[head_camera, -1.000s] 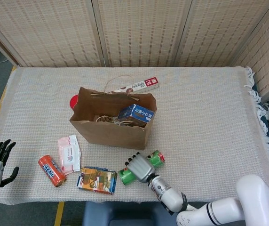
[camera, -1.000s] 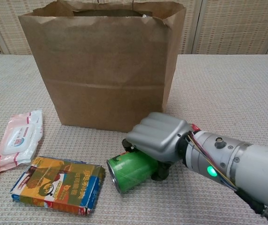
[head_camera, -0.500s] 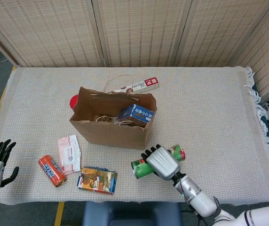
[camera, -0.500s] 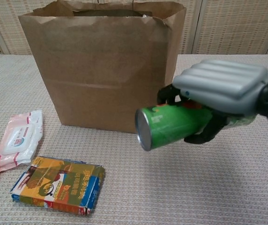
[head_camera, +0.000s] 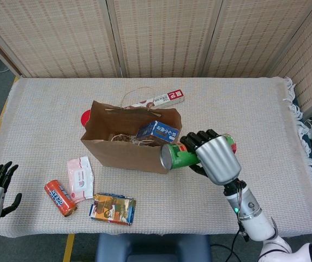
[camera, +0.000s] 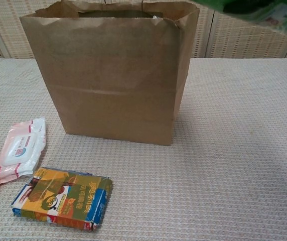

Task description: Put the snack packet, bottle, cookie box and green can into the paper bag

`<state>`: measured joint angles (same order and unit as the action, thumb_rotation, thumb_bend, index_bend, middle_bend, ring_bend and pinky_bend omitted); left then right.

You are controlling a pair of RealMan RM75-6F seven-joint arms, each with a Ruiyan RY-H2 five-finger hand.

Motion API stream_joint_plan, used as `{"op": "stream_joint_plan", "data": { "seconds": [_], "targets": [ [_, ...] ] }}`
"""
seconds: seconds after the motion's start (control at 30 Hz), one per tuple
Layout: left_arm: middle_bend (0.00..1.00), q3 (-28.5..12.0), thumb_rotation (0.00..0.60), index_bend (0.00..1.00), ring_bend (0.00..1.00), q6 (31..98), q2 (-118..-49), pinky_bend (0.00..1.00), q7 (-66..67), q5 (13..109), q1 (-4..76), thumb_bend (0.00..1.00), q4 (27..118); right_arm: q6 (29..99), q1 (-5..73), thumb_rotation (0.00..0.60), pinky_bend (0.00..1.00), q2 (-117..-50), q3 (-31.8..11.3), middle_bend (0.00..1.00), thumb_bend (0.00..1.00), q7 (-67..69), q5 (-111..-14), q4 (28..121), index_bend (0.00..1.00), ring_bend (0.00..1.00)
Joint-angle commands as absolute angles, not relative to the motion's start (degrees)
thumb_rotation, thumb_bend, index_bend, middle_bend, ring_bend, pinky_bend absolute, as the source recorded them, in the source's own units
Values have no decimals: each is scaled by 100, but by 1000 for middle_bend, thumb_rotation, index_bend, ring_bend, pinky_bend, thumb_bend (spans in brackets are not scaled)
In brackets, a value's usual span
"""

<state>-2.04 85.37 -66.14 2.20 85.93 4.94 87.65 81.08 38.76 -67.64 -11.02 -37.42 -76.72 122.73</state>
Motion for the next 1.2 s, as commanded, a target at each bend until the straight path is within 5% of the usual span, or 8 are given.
{"op": "stream_joint_plan", "data": {
  "seconds": [0.03, 0.4, 0.97, 1.03, 1.17, 1.2],
  "targets": [
    [0, -205, 600, 70, 0, 8537, -6614, 0, 213, 8597, 496, 393, 8759, 8247, 4407, 600, 689, -7318, -1988, 584, 361, -4169, -7102, 12156, 632, 624],
    [0, -204, 600, 71, 0, 8538, -6616, 0, 131, 8619, 503, 393, 8709, 8324, 6005, 600, 689, -9340, -3101, 584, 361, -5010, -6279, 10612, 628, 616],
    [0, -195, 600, 75, 0, 8520, -6600, 0, 34, 8636, 513, 394, 8683, 8056, 6644, 600, 638, -10638, -2853, 584, 360, -4971, -5909, 8903, 514, 523],
    [0, -195, 600, 75, 0, 8521, -6600, 0, 34, 8636, 513, 394, 8683, 8055, 6644, 600, 612, -10642, -2853, 564, 361, -4972, -5907, 8898, 469, 488],
    [0, -196, 600, 75, 0, 8522, -6602, 0, 46, 8634, 513, 394, 8685, 7939, 6591, 600, 339, -10660, -2902, 238, 298, -5489, -5179, 9193, 31, 142],
    [0, -195, 600, 75, 0, 8523, -6602, 0, 49, 8634, 512, 394, 8686, 7979, 6594, 600, 314, -10643, -2949, 203, 287, -5609, -5072, 9308, 6, 111]
  ]
}}
